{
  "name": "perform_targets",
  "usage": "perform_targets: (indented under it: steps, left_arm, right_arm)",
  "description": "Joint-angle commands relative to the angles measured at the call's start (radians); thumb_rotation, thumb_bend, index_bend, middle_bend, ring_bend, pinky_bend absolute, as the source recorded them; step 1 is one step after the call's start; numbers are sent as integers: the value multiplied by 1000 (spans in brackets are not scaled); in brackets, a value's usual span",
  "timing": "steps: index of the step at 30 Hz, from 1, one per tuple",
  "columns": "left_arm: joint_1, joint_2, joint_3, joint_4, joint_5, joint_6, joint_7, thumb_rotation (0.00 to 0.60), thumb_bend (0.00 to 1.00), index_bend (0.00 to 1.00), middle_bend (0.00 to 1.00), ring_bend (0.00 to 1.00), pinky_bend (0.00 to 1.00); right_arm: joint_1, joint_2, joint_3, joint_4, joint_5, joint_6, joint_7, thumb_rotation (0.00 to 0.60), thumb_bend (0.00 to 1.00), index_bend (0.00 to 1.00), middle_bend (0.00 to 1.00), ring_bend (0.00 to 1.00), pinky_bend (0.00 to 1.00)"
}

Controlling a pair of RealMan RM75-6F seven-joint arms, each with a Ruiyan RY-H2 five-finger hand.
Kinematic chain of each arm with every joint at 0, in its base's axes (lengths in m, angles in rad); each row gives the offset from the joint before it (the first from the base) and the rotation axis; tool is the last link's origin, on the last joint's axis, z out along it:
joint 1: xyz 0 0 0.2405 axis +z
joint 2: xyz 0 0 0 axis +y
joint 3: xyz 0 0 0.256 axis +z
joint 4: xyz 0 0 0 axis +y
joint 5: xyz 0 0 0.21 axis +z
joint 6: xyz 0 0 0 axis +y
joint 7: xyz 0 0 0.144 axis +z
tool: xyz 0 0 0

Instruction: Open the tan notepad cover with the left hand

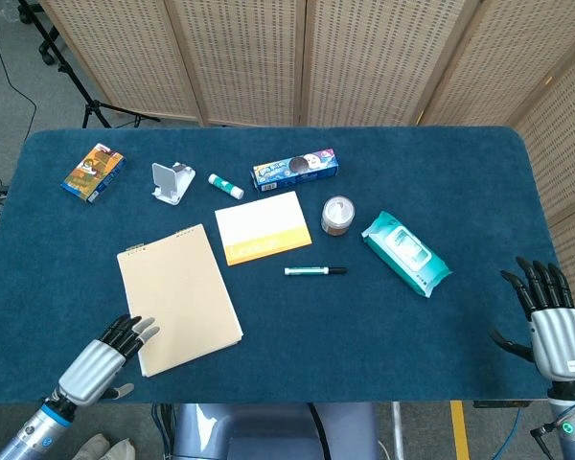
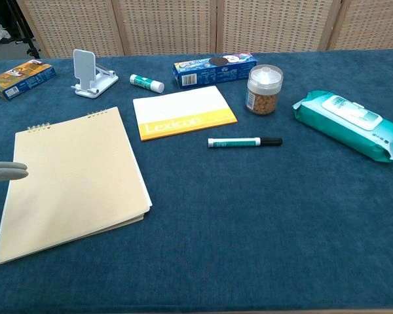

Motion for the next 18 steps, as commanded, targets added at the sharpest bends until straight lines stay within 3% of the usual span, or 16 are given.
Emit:
perform_targets:
  steps: [1, 18]
  left_arm:
    - [-5, -3, 4, 1, -2, -6, -2, 600, 23, 0, 0, 0, 0]
    - [-37, -72, 7, 70, -11, -32, 4, 600, 56, 46, 0, 0, 0]
  right_arm:
    - [0, -1, -1, 0, -1, 1, -2, 600, 0, 166, 66, 0, 0]
    - [2, -2, -2, -1, 2, -7, -3, 600, 0, 166, 66, 0, 0]
